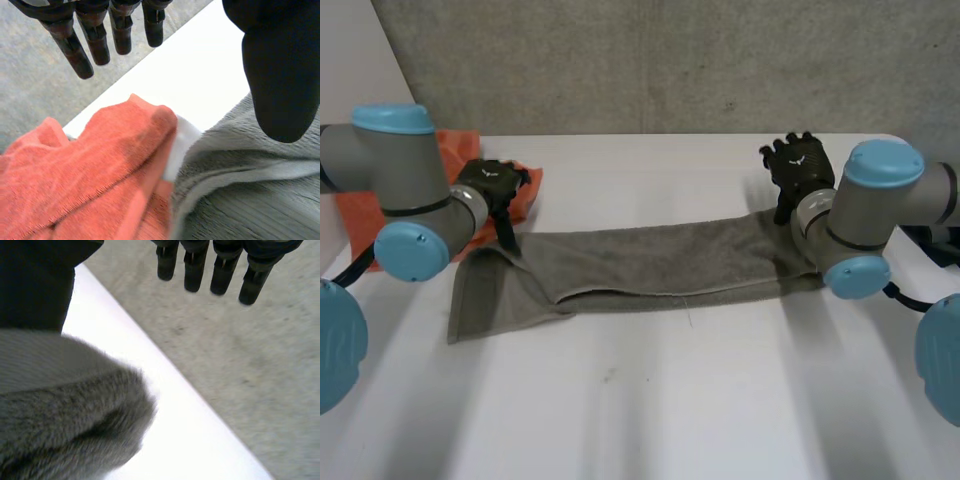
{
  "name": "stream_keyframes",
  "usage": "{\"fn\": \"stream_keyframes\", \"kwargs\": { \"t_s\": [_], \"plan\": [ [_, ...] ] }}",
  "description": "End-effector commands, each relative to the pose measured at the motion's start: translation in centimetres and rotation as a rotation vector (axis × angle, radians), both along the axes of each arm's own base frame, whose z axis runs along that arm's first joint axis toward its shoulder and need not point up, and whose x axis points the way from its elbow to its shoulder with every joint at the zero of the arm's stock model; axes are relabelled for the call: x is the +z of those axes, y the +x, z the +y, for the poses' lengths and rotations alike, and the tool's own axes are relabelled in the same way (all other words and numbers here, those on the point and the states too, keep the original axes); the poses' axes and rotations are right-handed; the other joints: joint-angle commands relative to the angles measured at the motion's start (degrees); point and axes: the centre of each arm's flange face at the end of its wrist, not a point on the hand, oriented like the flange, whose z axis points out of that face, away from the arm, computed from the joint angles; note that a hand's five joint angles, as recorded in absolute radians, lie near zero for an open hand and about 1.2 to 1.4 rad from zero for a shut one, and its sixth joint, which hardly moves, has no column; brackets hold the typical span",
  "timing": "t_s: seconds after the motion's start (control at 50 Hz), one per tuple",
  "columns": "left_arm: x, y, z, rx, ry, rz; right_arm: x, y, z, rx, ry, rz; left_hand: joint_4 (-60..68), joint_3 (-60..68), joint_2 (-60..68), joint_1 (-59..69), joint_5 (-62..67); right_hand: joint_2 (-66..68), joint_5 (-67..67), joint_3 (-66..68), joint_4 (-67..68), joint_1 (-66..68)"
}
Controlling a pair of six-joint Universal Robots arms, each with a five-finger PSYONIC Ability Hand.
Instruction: Fold the laundry.
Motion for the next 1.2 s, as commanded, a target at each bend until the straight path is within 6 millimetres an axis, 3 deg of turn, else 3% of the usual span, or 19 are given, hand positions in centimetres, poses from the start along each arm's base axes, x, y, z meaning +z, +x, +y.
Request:
{"fn": "stream_keyframes", "kwargs": {
  "t_s": [0.02,0.08,0.18,0.3,0.4,0.64,0.74,0.82,0.98,1.2],
  "plan": [
    [4.6,1.1,0.6,0.019,-0.067,-0.029,4.1,-0.8,0.3,-0.058,-0.135,0.035,-11.1,-11.7,-11.4,-6.7,-11.6,-16.2,-16.6,-17.4,-18.2,-15.6],
    [5.6,2.0,1.9,0.014,-0.048,-0.035,5.4,-1.6,2.0,0.015,-0.085,0.102,-11.1,-11.7,-11.4,-6.7,-11.6,-16.2,-16.6,-17.4,-18.2,-15.6],
    [5.3,3.0,4.3,-0.043,0.010,-0.064,6.1,-3.0,4.3,0.163,-0.015,0.253,-11.1,-11.7,-11.4,-6.7,-11.6,-13.8,-14.3,-15.1,-15.8,-13.2],
    [4.0,4.1,6.8,-0.109,0.074,-0.069,4.7,-5.5,5.4,0.262,0.038,0.464,-11.1,-11.7,-11.4,-6.7,-11.6,-6.8,-7.2,-8.0,-8.8,-6.2],
    [3.0,4.4,7.7,-0.131,0.089,-0.059,2.9,-6.5,4.7,0.284,0.040,0.556,-11.1,-11.7,-11.4,-6.7,-11.6,1.8,1.4,0.6,-0.2,2.4],
    [1.9,4.7,7.8,-0.124,0.083,-0.060,-1.8,-5.8,2.5,0.305,-0.040,0.544,-11.1,-11.7,-11.4,-6.7,-11.6,20.5,20.0,19.2,18.5,21.1],
    [1.9,4.7,7.8,-0.122,0.080,-0.058,-1.6,-5.5,1.5,0.281,-0.128,0.541,-11.1,-11.7,-11.4,-6.7,-11.6,53.8,53.3,52.5,51.7,54.3],
    [1.7,4.8,7.7,-0.120,0.086,-0.061,0.0,-5.2,1.8,0.276,-0.156,0.506,-11.1,-11.7,-11.4,-6.7,-11.6,53.8,53.4,52.6,51.8,54.4],
    [1.1,4.8,7.1,-0.113,0.083,-0.056,6.5,-4.5,3.8,0.272,-0.208,0.370,-11.1,-11.7,-11.4,-6.7,-11.6,53.8,53.4,52.6,51.8,54.4],
    [-1.1,4.6,5.3,-0.110,0.091,-0.049,14.4,-3.9,8.5,0.261,-0.146,0.238,-11.1,-11.7,-11.4,-6.7,-11.6,53.8,53.4,52.6,51.8,54.4]
  ]
}}
